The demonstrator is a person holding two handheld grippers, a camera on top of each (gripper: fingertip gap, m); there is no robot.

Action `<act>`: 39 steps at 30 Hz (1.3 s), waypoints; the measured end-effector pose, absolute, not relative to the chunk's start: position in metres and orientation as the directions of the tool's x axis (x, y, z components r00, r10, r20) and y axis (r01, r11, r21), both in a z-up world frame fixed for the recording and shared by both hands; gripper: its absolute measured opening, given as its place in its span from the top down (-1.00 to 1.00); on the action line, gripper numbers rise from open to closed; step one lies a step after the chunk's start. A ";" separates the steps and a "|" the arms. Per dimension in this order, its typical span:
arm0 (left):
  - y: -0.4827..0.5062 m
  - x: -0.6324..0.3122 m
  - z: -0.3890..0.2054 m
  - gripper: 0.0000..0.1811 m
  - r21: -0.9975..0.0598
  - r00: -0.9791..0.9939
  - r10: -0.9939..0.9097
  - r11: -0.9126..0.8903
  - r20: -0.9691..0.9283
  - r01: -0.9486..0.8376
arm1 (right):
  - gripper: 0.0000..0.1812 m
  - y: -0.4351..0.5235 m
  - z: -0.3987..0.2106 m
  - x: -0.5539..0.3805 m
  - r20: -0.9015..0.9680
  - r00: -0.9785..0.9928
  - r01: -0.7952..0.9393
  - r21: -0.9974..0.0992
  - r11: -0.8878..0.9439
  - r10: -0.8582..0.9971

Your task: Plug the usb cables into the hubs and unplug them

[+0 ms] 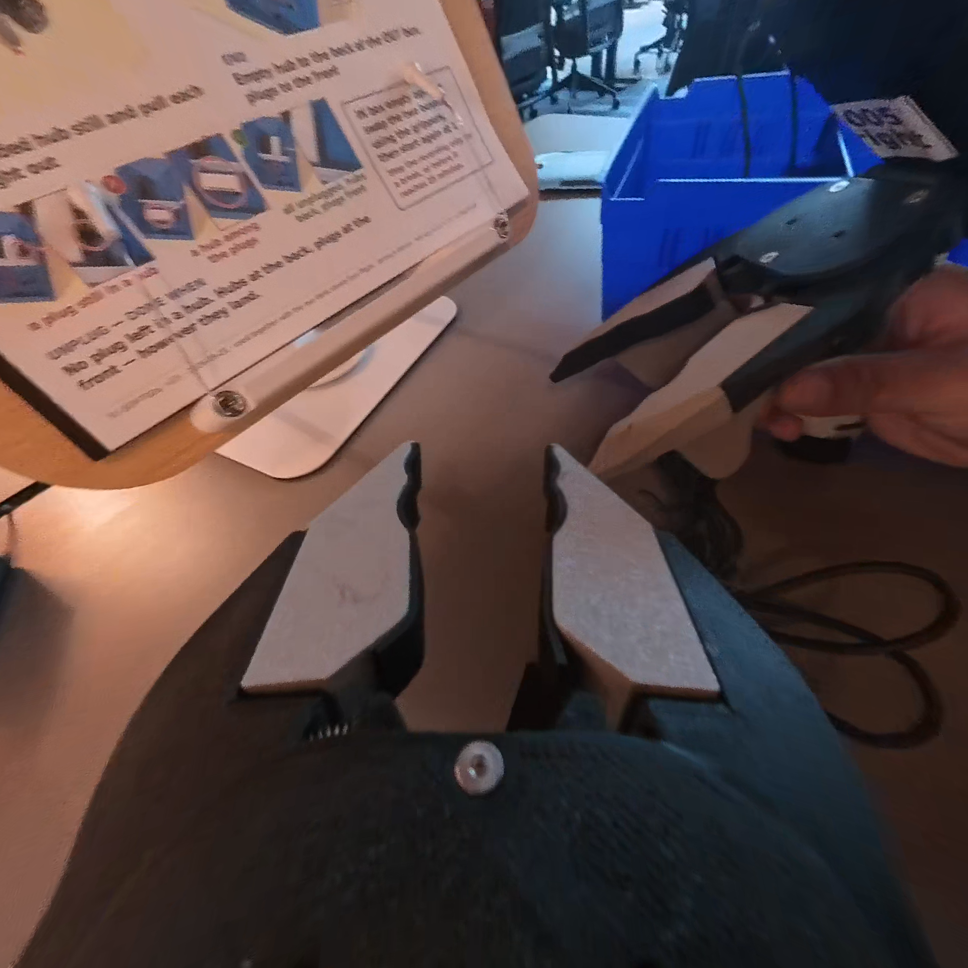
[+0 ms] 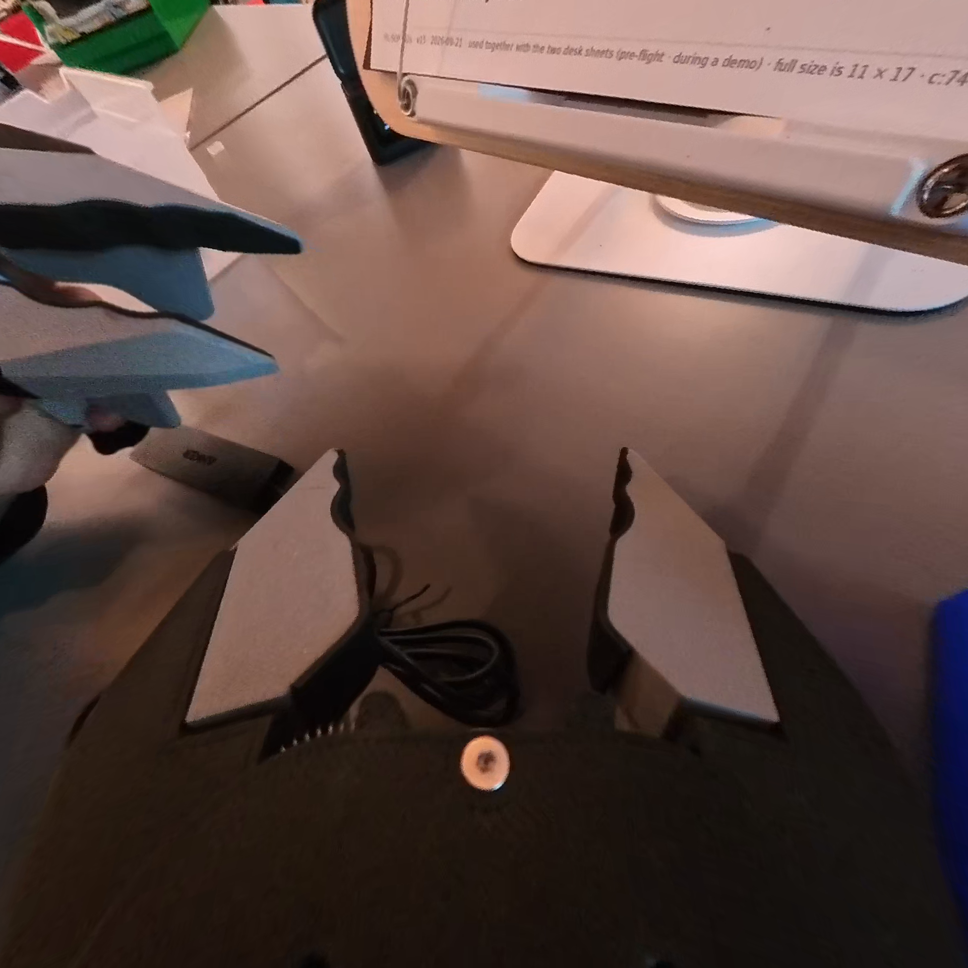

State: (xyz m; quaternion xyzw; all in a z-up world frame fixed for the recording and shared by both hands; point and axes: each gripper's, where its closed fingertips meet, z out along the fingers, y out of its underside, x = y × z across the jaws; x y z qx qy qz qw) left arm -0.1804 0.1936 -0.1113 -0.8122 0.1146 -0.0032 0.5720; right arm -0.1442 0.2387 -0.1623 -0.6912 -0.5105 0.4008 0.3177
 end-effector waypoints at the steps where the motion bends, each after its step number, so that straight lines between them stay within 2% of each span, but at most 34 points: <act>1: 0.194 -0.183 -0.111 0.50 -0.933 0.976 -0.189 -0.320 -0.109 -0.166 | -0.08 0.239 -0.162 -0.145 -0.241 0.156 0.448 -0.847 -0.286 0.958; 6: 0.197 -0.184 -0.113 0.46 -0.941 0.976 -0.216 -0.325 -0.021 -0.092 | -0.13 0.234 -0.167 -0.147 -0.301 0.110 0.478 -0.820 -0.316 0.947; 10: 0.198 -0.183 -0.113 0.49 -0.946 0.976 -0.217 -0.317 0.002 -0.069 | 0.04 0.221 -0.160 -0.146 -0.264 0.032 0.464 -0.851 -0.248 0.964; 15: 0.194 -0.170 -0.109 0.46 -0.946 0.962 -0.264 -0.325 0.071 -0.019 | 0.04 0.214 -0.158 -0.146 -0.191 0.017 0.465 -0.868 -0.177 0.981; 20: 0.196 -0.165 -0.117 0.41 -0.938 0.955 -0.290 -0.344 0.062 -0.044 | 0.06 0.201 -0.156 -0.150 -0.214 -0.074 0.468 -0.870 -0.156 0.974; 24: 0.196 -0.164 -0.115 0.55 -0.944 0.955 -0.297 -0.322 0.027 -0.074 | 0.03 0.192 -0.139 -0.151 -0.227 -0.171 0.400 -0.905 -0.143 0.959; 30: 0.196 -0.177 -0.113 0.57 -0.947 0.966 -0.247 -0.285 -0.076 -0.148 | 0.04 0.206 -0.139 -0.153 -0.069 -0.121 0.367 -0.930 -0.020 0.990; 39: 0.198 -0.187 -0.127 0.56 -0.934 0.972 -0.220 -0.323 -0.081 -0.151 | 0.04 0.221 -0.140 -0.161 -0.030 -0.063 0.375 -0.927 -0.004 0.998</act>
